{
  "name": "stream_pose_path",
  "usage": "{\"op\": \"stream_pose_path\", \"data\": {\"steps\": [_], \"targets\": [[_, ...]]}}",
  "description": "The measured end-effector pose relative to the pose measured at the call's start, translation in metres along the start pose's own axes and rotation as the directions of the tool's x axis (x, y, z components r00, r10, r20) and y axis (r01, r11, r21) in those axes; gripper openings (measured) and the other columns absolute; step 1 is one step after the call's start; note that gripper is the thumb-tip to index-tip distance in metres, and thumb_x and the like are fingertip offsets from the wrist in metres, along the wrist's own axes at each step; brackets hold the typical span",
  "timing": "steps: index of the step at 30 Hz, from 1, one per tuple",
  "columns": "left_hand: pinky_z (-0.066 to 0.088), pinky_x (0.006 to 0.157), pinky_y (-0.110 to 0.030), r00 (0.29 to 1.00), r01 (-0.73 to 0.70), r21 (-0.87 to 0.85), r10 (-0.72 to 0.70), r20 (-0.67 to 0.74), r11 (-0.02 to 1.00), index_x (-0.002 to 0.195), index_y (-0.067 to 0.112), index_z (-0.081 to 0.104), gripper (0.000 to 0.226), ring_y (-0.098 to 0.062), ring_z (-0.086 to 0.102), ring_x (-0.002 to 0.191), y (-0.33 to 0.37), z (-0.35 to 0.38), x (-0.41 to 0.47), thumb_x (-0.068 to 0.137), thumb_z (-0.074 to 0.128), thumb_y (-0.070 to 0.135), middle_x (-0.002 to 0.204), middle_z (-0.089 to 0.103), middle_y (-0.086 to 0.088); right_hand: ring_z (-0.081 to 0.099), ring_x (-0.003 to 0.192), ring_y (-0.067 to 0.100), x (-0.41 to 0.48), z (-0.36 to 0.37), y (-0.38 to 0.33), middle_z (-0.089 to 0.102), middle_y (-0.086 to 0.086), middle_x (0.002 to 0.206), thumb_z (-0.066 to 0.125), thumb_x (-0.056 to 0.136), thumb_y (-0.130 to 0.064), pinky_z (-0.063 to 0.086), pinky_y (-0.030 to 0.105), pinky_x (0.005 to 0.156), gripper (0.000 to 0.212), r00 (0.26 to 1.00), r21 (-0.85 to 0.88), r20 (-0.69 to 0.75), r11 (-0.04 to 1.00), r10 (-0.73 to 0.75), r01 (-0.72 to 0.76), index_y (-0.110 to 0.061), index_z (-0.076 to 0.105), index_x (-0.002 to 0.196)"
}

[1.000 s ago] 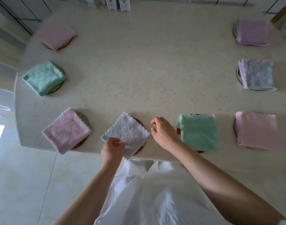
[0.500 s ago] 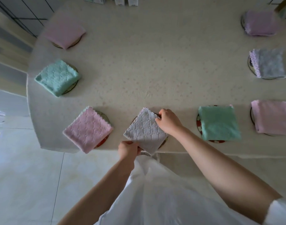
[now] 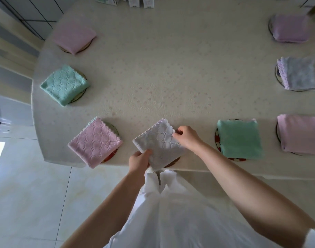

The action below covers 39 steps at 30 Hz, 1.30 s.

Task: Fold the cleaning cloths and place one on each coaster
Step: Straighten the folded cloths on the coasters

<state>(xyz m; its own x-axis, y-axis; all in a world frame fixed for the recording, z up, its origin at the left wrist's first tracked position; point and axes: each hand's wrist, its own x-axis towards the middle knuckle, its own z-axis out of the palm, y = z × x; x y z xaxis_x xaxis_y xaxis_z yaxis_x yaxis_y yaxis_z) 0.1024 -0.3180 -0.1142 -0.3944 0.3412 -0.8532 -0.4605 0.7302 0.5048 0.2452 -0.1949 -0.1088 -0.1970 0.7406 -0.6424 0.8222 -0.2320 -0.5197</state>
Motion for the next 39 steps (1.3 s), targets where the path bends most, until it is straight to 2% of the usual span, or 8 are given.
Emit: {"op": "stream_pose_path", "data": {"steps": [5,7,11,16,19,23,30,39], "targets": [[0.044,0.070,-0.035,0.982,-0.183,0.167,0.190,-0.023,0.969,0.071,0.016,0.053,0.011,-0.023,0.053,0.076,0.022,0.002,0.004,0.078,0.060,0.019,0.079,0.058,-0.007,0.065,0.078,0.030,-0.014,0.012,0.025,0.068,0.013,0.082,0.058,0.088,-0.028,0.054,0.039,0.072,0.024,0.997,0.123,-0.032,0.990,0.073,-0.068,-0.005,0.063,0.085],[0.044,0.073,-0.032,0.973,-0.223,0.209,0.232,-0.018,0.952,0.082,0.016,0.057,0.002,-0.020,0.055,0.077,0.031,0.003,0.006,0.084,0.058,0.016,0.081,0.060,-0.001,0.067,0.077,0.033,-0.018,0.018,0.030,0.070,0.015,0.080,0.060,0.086,-0.025,0.055,0.048,0.076,0.021,0.995,0.196,-0.037,0.977,0.093,-0.084,-0.005,0.065,0.086],[0.049,0.070,-0.030,0.967,-0.244,0.281,0.255,-0.003,0.928,0.111,0.015,0.055,0.029,-0.018,0.060,0.088,0.037,0.001,0.015,0.084,0.062,0.023,0.099,0.063,0.000,0.067,0.079,0.033,-0.023,0.024,0.033,0.070,0.014,0.082,0.061,0.086,-0.022,0.054,0.048,0.077,0.017,0.993,0.226,-0.064,0.970,0.104,-0.087,-0.006,0.067,0.087],[0.052,0.078,-0.035,0.943,-0.280,0.415,0.329,-0.052,0.866,0.115,0.013,0.054,0.036,-0.021,0.061,0.090,0.026,-0.005,0.020,0.085,0.066,0.029,0.104,0.064,-0.003,0.065,0.077,0.028,-0.025,0.023,0.030,0.068,0.010,0.077,0.058,0.087,-0.024,0.049,0.033,0.070,0.018,0.993,0.082,-0.102,0.995,0.062,-0.054,-0.007,0.062,0.083],[0.046,0.062,-0.027,0.905,-0.339,0.523,0.422,-0.044,0.782,0.112,0.013,0.051,0.034,-0.017,0.058,0.079,0.022,-0.007,0.019,0.087,0.064,0.033,0.094,0.061,-0.001,0.059,0.075,0.027,-0.027,0.023,0.031,0.060,0.005,0.074,0.057,0.088,-0.026,0.034,0.029,0.059,0.017,0.991,0.002,-0.132,1.000,0.020,-0.020,-0.010,0.055,0.081],[0.047,0.062,-0.029,0.880,-0.349,0.647,0.475,-0.023,0.678,0.107,0.012,0.050,0.036,-0.019,0.060,0.074,0.017,-0.018,0.021,0.086,0.065,0.036,0.084,0.062,-0.001,0.059,0.081,0.029,-0.032,0.021,0.030,0.060,0.007,0.087,0.054,0.090,-0.028,0.040,0.031,0.061,0.018,0.980,-0.167,-0.194,0.986,-0.052,0.020,-0.010,0.050,0.094],[0.041,0.066,-0.029,0.828,-0.313,0.628,0.528,-0.187,0.713,0.103,0.008,0.061,0.022,-0.027,0.061,0.083,0.018,-0.056,0.026,0.086,0.064,0.021,0.090,0.068,-0.009,0.052,0.101,0.025,-0.035,0.018,-0.006,0.053,0.004,0.113,0.051,0.090,-0.019,0.048,0.037,0.073,0.024,0.912,-0.415,-0.254,0.889,-0.320,0.196,-0.015,0.050,0.113],[0.038,0.067,-0.029,0.786,-0.284,0.541,0.516,-0.341,0.791,0.104,0.014,0.058,0.016,-0.021,0.055,0.077,0.029,-0.145,0.035,0.089,0.057,0.019,0.089,0.062,0.001,0.056,0.103,0.029,-0.021,0.081,-0.089,0.057,0.009,0.112,0.049,0.090,-0.015,0.047,0.036,0.079,0.023,0.888,-0.371,-0.102,0.845,-0.449,0.385,-0.011,0.054,0.112]]}}
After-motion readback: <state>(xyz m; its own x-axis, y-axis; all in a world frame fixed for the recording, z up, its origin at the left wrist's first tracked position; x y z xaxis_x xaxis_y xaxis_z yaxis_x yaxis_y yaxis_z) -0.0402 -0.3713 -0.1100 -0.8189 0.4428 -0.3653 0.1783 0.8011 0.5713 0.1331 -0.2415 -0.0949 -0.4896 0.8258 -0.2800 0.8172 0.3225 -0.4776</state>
